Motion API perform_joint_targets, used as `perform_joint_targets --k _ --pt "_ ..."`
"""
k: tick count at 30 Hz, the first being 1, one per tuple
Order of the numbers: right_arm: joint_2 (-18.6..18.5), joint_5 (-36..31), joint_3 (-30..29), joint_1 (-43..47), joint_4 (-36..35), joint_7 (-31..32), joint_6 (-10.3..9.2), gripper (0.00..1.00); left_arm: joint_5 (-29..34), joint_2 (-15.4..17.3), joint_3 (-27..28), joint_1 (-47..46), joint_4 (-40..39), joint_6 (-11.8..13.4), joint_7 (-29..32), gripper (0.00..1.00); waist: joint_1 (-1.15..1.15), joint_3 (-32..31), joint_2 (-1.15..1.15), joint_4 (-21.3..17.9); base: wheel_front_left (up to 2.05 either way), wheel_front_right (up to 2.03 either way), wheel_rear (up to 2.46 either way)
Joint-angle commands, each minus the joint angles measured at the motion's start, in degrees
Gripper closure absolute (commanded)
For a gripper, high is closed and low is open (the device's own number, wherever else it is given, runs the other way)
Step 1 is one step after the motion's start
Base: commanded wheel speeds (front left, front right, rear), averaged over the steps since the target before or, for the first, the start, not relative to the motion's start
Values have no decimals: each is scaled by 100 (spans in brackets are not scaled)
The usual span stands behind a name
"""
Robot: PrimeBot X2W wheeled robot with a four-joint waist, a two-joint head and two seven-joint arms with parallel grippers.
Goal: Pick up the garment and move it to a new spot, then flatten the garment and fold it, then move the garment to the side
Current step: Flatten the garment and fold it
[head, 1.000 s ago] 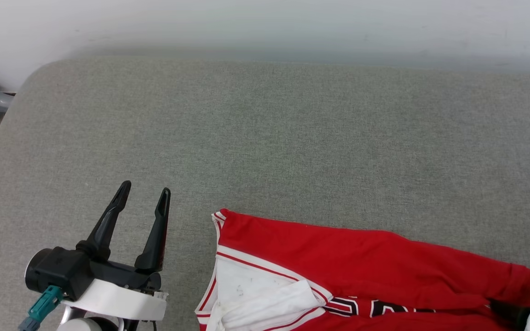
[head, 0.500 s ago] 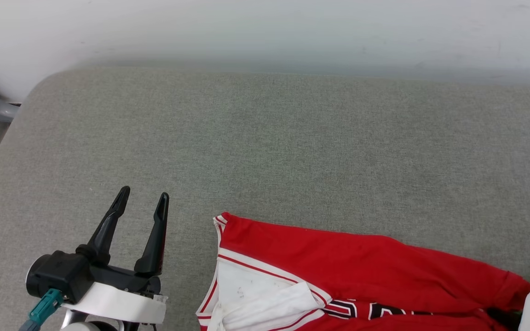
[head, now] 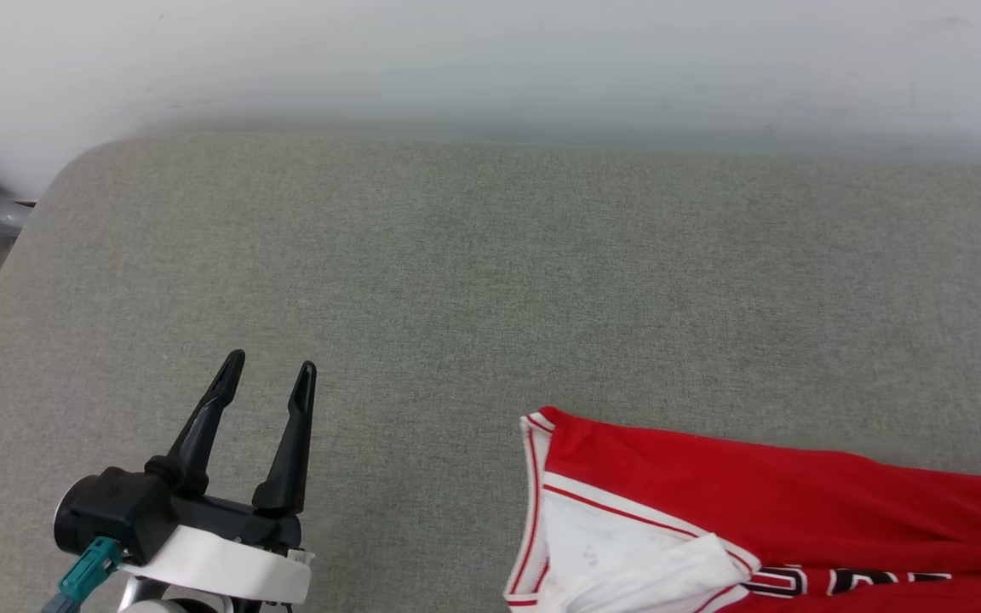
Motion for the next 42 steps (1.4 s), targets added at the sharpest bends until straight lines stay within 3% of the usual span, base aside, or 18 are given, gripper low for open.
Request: perform_joint_targets --k 1,11,20,30,37,42 --pt "-95 -170 -60 -104 112 -128 -13 100 -9 4 -29 21 17 -10 -40 0 0 -18 0 0 0 0 0" --pt "-13 -39 160 22 -24 -225 -11 100 -75 14 -76 123 72 -12 -40 0 0 -264 0 -26 0 0 0" --pt "184 299 567 493 -1078 327 -9 100 -109 -27 -47 348 89 -12 -34 0 0 -654 0 -109 0 0 0" --pt "1080 662 957 795 -2505 1170 -9 100 -144 -100 -80 456 75 -12 -34 0 0 -797 0 -91 0 0 0" --pt "1947 923 1217 647 -2927 1501 -9 100 -167 -108 -54 486 84 -12 -34 0 0 -860 0 -27 0 0 0" --pt "2212 1047 1603 504 -2946 1515 -8 100 -175 -113 -22 486 77 -12 -34 0 0 -865 0 -1 0 0 0"
